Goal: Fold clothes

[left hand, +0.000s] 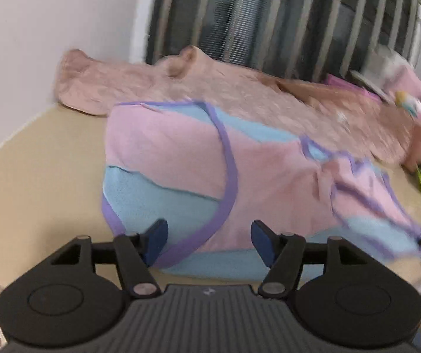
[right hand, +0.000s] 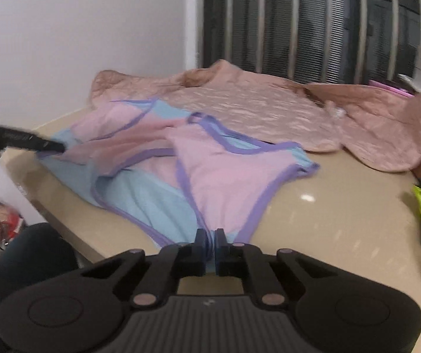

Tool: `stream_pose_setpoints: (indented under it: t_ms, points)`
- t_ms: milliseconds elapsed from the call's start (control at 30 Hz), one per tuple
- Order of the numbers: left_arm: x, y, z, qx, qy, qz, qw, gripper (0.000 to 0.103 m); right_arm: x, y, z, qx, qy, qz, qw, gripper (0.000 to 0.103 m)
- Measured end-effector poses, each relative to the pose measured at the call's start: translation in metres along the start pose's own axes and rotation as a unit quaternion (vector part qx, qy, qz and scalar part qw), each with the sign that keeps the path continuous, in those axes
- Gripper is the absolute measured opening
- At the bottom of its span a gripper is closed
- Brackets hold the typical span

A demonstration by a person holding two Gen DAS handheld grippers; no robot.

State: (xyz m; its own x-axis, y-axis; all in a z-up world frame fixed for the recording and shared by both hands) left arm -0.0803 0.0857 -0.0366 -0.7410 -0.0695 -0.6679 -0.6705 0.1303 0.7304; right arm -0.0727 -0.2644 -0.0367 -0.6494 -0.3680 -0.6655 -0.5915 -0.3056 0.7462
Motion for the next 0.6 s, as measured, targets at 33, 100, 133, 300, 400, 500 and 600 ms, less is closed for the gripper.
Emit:
stream_pose_setpoints:
  t_ms: [33,100,133,300,400,500,600]
  points:
    - [0.007,0.003,-0.01,0.002,-0.008,0.003,1.0,0.065,0.003,0.004,-0.009,0.014,-0.005,0.002,1.0,0.005]
    - [0.02,0.011,-0.032,0.018,-0.023,0.01,0.9995,0.067,0.01,0.01,-0.026,0.027,-0.016,0.007,0.999,0.005]
    - [0.026,0.014,-0.042,0.026,-0.032,0.014,0.999,0.067,0.012,0.013,-0.035,0.032,-0.026,0.011,0.999,0.005]
    - [0.026,0.031,-0.074,0.089,-0.048,0.029,0.9944,0.067,0.002,0.044,-0.042,0.022,-0.075,-0.041,0.996,0.027]
    - [0.009,0.025,-0.071,0.089,-0.042,0.011,0.9951,0.07,-0.02,0.038,-0.015,-0.063,-0.104,-0.075,0.99,0.026]
    - [0.001,0.007,-0.064,0.072,-0.043,0.017,0.9963,0.07,-0.04,-0.003,0.014,-0.111,-0.118,-0.047,0.986,0.026]
    - [0.0,-0.007,-0.056,0.058,-0.04,0.026,0.9972,0.07,-0.056,-0.037,0.037,-0.055,-0.077,-0.031,0.995,0.025]
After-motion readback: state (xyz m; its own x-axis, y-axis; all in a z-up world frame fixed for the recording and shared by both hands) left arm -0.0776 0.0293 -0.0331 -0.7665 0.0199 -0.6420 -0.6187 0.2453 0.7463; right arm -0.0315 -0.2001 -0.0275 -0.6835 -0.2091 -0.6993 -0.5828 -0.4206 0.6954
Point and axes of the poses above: each gripper's, at about its wrist camera, not at the fingertips, and y roughly against the way its jaws point, z to its left, x to its underside, the point moved 7 cm from there along -y, roughly the way its jaws point, and after that the axes turned 12 degrees about z, right-handed, at the moved point
